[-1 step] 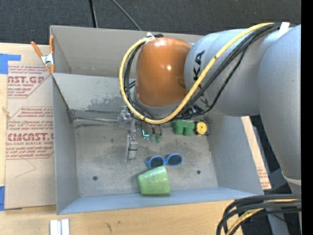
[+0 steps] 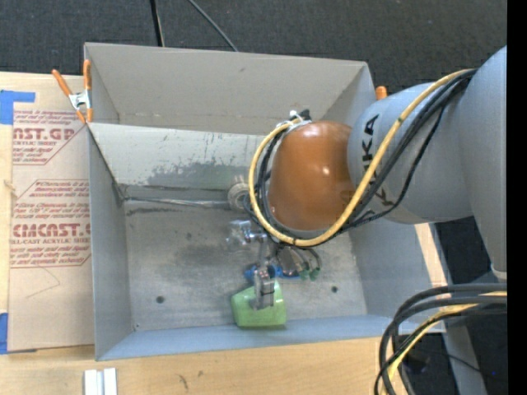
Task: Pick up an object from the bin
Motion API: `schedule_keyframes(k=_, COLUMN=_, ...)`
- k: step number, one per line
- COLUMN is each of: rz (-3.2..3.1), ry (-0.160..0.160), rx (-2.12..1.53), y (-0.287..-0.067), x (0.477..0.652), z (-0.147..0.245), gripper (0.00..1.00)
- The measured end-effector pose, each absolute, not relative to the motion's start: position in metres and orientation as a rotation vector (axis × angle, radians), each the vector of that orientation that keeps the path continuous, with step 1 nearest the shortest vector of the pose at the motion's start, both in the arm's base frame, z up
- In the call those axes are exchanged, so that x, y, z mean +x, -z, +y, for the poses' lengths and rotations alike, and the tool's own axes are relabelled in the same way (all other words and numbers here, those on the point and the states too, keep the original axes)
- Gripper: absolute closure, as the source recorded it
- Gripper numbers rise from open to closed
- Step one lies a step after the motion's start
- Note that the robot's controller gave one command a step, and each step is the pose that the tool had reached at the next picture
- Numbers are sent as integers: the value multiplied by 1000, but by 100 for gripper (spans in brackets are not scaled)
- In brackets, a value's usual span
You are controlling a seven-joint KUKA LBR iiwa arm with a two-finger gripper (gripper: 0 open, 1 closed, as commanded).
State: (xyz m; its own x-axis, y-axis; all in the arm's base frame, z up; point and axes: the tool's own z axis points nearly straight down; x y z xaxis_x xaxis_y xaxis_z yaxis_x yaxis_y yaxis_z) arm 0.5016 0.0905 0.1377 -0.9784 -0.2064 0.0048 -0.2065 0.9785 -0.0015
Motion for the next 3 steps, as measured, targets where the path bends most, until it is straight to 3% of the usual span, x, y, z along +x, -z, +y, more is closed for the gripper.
schedule_keyframes(k=1, rz=-3056, ry=6, rx=735, y=-78, x=482, z=53, gripper=0)
schedule_keyframes(k=2, rz=-3045, ry=7, rx=736, y=-76, x=479, z=53, gripper=100)
schedule_keyframes(k=3, rz=-3011, ry=-2, rx=930, y=-227, x=497, z=57, gripper=100)
